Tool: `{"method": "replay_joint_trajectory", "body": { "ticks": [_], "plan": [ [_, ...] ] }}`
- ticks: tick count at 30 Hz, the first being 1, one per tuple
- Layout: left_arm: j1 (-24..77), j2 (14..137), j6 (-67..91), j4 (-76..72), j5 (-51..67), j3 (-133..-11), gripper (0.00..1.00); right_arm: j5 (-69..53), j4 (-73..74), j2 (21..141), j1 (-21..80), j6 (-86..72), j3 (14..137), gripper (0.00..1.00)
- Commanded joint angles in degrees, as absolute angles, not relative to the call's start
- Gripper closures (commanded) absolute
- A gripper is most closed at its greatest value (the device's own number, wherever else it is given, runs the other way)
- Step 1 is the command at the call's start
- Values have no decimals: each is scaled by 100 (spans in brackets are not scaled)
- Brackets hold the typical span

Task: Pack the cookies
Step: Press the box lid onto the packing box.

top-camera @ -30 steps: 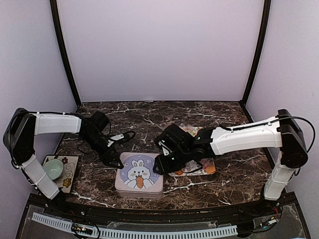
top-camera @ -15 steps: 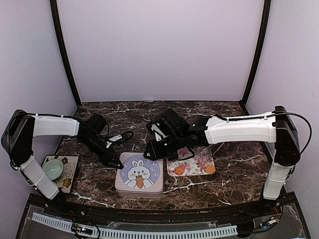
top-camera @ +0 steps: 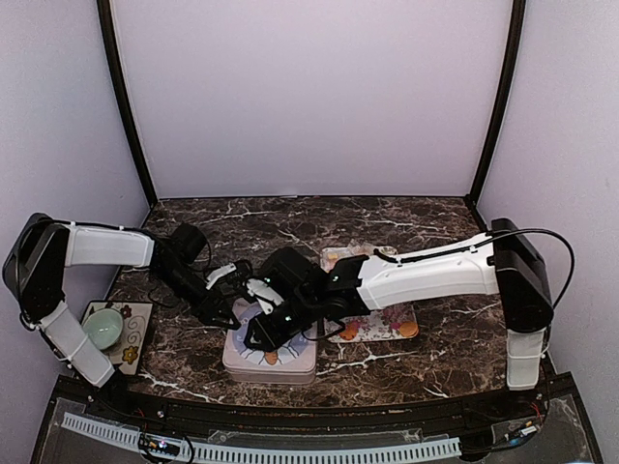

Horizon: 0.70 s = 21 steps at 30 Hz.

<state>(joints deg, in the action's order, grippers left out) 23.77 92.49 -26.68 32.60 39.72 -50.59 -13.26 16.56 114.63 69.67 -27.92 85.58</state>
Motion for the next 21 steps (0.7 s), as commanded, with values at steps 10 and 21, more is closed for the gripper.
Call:
{"method": "replay_joint_trajectory", "body": {
  "ticks": [10, 21],
  "plan": [
    [2120, 9681, -3019, 3457, 2827, -4821, 35, -1116, 2043, 11774, 7214, -2092, 8694, 72],
    [1853, 9226, -3140, 3858, 3819, -5196, 27, -1116, 813, 10637, 7144, -2383, 7739, 60]
  ]
}}
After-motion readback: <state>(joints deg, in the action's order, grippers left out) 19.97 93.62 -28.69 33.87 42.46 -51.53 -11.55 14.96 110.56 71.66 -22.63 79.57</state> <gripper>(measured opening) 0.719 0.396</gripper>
